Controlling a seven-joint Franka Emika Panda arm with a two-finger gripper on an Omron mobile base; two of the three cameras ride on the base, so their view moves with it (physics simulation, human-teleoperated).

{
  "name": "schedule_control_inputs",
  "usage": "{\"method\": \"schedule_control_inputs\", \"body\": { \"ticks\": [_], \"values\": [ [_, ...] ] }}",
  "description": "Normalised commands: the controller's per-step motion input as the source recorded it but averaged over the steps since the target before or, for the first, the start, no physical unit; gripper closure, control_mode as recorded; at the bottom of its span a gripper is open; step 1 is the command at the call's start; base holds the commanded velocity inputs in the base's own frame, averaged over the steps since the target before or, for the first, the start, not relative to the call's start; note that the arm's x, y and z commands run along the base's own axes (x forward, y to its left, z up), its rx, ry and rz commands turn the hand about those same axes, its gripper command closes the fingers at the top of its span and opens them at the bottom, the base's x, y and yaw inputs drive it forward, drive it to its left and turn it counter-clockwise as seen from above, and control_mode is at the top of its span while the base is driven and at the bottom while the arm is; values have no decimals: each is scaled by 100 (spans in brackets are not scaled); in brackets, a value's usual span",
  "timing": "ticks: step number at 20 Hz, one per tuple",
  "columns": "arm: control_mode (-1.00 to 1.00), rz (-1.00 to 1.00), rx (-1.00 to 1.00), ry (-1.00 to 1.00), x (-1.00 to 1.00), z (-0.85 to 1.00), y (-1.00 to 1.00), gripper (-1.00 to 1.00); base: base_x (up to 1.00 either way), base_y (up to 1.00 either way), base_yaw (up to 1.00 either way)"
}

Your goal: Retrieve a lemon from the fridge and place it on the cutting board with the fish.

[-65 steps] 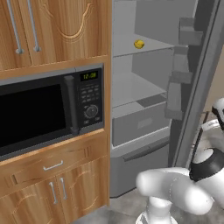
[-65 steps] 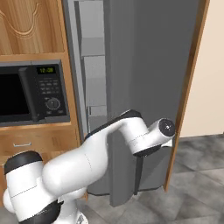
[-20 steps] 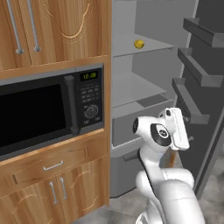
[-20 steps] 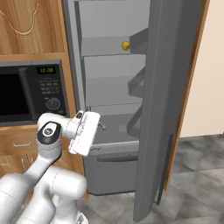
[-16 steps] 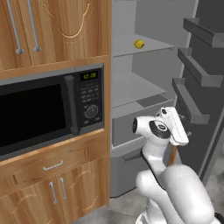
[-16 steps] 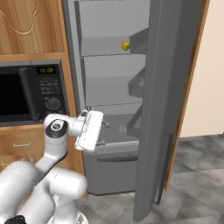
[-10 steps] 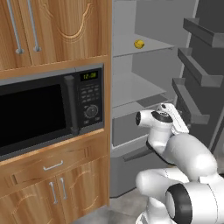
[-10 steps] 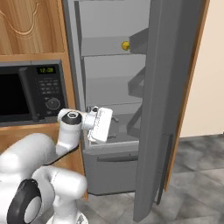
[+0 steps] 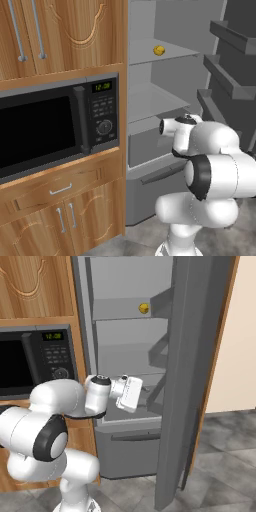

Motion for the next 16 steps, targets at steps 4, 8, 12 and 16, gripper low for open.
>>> {"method": "schedule_control_inputs", "body": {
  "ticks": [4, 8, 12, 16],
  "values": [
    [-100, 0, 0, 15, 15, -19, -60, -100, 0, 0, 0],
    [-100, 0, 2, 2, 0, -3, -98, -100, 0, 0, 0],
    [-100, 0, 12, -3, -18, 8, -100, -100, 0, 0, 0],
    [-100, 0, 10, -6, -11, 2, -95, -100, 0, 0, 0]
  ]
}}
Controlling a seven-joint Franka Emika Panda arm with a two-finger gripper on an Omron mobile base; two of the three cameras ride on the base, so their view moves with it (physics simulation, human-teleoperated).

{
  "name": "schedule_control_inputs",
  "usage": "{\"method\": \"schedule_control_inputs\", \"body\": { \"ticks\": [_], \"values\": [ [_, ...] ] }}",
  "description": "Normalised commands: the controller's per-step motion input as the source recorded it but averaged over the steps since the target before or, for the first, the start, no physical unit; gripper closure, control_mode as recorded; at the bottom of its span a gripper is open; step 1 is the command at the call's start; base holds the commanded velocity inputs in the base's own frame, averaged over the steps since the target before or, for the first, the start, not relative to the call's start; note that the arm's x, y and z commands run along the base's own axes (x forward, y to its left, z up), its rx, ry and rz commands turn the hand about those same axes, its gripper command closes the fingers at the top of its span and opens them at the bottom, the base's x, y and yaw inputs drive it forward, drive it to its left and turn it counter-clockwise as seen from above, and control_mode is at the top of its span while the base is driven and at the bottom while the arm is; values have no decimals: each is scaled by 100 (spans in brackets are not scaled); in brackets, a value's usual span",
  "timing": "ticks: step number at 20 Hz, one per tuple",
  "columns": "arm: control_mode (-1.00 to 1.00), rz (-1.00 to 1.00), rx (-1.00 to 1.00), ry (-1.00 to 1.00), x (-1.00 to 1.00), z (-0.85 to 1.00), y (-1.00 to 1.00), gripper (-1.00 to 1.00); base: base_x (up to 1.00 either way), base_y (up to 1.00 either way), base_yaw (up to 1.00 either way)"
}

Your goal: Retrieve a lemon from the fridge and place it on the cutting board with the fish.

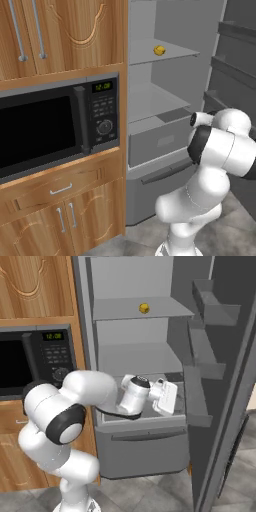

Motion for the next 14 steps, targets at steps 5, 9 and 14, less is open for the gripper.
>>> {"method": "schedule_control_inputs", "body": {
  "ticks": [5, 9, 14],
  "values": [
    [-100, 1, 0, 0, -9, 2, -5, -100, 0, 0, 0],
    [-100, 2, -2, 0, -10, 18, 81, -100, 0, 0, 0],
    [-100, -37, 16, -25, 23, 3, 85, -100, 0, 0, 0]
  ]
}}
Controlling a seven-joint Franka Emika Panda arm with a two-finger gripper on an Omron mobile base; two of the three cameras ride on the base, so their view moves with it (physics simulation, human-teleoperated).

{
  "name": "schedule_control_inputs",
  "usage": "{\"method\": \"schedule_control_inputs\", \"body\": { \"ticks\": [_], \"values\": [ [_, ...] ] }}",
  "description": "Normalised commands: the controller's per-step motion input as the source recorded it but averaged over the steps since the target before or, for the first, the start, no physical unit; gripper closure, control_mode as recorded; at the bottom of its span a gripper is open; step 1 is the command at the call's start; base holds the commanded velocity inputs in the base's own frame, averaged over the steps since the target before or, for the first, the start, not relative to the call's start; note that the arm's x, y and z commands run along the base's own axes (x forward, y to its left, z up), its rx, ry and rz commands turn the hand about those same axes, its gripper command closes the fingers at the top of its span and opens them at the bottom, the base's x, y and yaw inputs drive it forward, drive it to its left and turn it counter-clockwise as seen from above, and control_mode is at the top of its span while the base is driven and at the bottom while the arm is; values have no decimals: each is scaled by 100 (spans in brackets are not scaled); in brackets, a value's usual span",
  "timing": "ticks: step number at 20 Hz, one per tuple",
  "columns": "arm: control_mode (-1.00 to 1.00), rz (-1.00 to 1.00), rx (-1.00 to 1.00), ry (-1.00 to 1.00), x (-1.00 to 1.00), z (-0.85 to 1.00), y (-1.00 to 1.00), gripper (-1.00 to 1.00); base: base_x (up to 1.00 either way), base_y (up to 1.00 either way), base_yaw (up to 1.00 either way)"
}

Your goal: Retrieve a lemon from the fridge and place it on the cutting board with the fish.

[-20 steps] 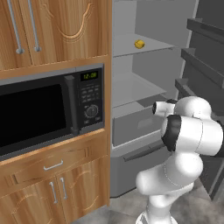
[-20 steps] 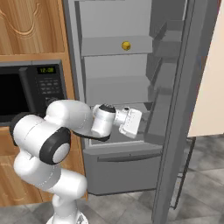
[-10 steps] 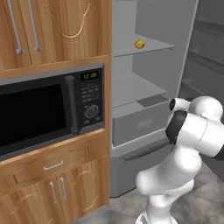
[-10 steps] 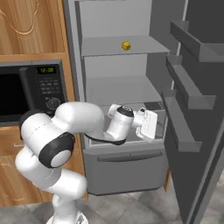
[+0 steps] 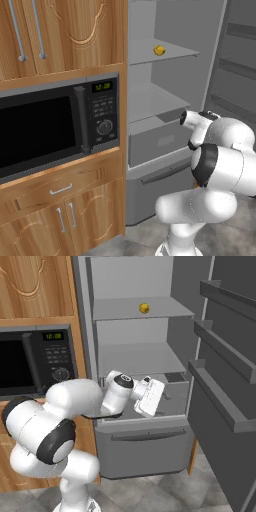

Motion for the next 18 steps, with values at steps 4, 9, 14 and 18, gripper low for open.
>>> {"method": "schedule_control_inputs", "body": {
  "ticks": [4, 9, 14, 18],
  "values": [
    [-100, -61, 47, -43, 9, 12, 17, -100, 0, 0, 0],
    [-100, -64, 48, -41, -7, 1, 23, -100, 0, 0, 0],
    [-100, -65, 30, -62, -14, 12, 46, -100, 0, 0, 0],
    [-100, -65, 21, -69, -20, 16, 55, -100, 0, 0, 0]
  ]
}}
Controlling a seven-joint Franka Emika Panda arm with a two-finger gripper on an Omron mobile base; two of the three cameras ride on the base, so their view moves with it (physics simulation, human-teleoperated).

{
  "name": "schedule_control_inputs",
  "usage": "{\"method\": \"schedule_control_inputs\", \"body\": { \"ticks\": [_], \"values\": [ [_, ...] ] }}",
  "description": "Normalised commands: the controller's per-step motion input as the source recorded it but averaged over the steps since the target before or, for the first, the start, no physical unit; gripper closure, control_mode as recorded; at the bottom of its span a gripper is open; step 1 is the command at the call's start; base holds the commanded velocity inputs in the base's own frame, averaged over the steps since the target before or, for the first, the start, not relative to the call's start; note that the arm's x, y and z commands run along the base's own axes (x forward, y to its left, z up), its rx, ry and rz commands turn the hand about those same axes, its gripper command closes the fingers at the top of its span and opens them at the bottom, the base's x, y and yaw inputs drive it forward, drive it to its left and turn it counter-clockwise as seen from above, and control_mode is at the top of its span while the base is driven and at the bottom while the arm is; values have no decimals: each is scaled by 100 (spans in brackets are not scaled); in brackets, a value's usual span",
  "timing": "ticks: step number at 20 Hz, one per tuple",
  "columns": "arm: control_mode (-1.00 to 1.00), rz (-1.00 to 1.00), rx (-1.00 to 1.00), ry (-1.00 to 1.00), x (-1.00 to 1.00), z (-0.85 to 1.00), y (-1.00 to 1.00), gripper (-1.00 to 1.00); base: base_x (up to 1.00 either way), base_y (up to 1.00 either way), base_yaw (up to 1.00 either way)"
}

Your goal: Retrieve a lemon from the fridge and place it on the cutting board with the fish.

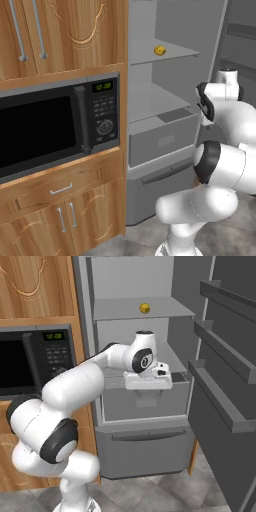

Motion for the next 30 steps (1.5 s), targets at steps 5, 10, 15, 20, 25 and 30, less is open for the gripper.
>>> {"method": "schedule_control_inputs", "body": {
  "ticks": [5, 10, 15, 20, 25, 30],
  "values": [
    [-100, -47, 0, -48, -43, 0, 100, -100, 0, 0, 0],
    [-100, -33, 1, -28, -75, 11, 100, -100, 0, 0, 0],
    [-100, -5, 3, -3, -77, 29, 91, -100, 0, 0, 0],
    [-100, 20, 6, 9, -60, 17, 37, -100, 0, 0, 0],
    [-100, 14, 0, 5, -33, 0, 25, -100, 0, 0, 0],
    [-100, 0, 0, 2, 9, 0, 0, -100, 0, 0, 0]
  ]
}}
